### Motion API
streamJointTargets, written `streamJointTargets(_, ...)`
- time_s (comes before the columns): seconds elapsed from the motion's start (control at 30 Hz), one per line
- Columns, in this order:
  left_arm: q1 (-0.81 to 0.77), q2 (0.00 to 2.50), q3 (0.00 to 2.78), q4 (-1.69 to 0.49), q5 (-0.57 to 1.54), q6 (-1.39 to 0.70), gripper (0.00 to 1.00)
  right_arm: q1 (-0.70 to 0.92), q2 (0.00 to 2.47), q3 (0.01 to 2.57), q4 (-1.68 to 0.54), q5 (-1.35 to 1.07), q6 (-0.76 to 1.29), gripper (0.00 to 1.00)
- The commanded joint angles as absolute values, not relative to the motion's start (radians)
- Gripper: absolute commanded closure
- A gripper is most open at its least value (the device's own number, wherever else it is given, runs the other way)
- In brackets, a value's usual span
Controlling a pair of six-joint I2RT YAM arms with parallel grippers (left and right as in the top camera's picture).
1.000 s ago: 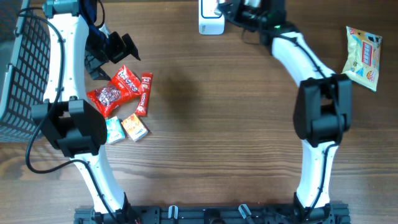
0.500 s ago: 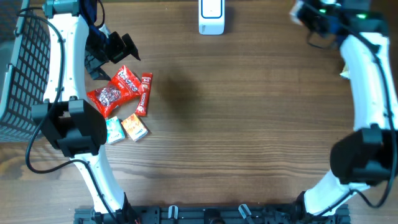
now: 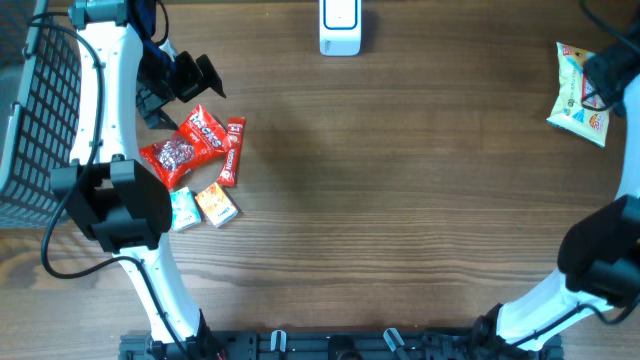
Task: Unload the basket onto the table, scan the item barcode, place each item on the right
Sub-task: 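Carry the Kleenex pack to the right corner beside the wipes and release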
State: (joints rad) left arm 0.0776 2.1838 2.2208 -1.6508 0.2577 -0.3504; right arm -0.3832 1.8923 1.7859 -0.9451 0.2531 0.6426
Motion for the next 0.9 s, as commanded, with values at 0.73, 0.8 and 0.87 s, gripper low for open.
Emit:
streamJointTargets(0.73, 0.074, 2.173, 2.23, -1.654, 0.245, -0.345, 0.0, -0.579, 2.165, 1.773, -0.896, 0.216, 0.522, 0.8)
streamJointTargets(0.8, 0.074, 2.173, 2.23, -1.654, 0.245, -0.345, 0.0, -0.583, 2.167, 1.773, -0.887, 0.2, 0.48, 0.74)
streamJointTargets(0.87, 0.074, 2.173, 2.23, -1.654, 0.245, -0.345, 0.0, -0.583, 2.167, 1.773, -0.881, 0.2, 0.456, 0.68)
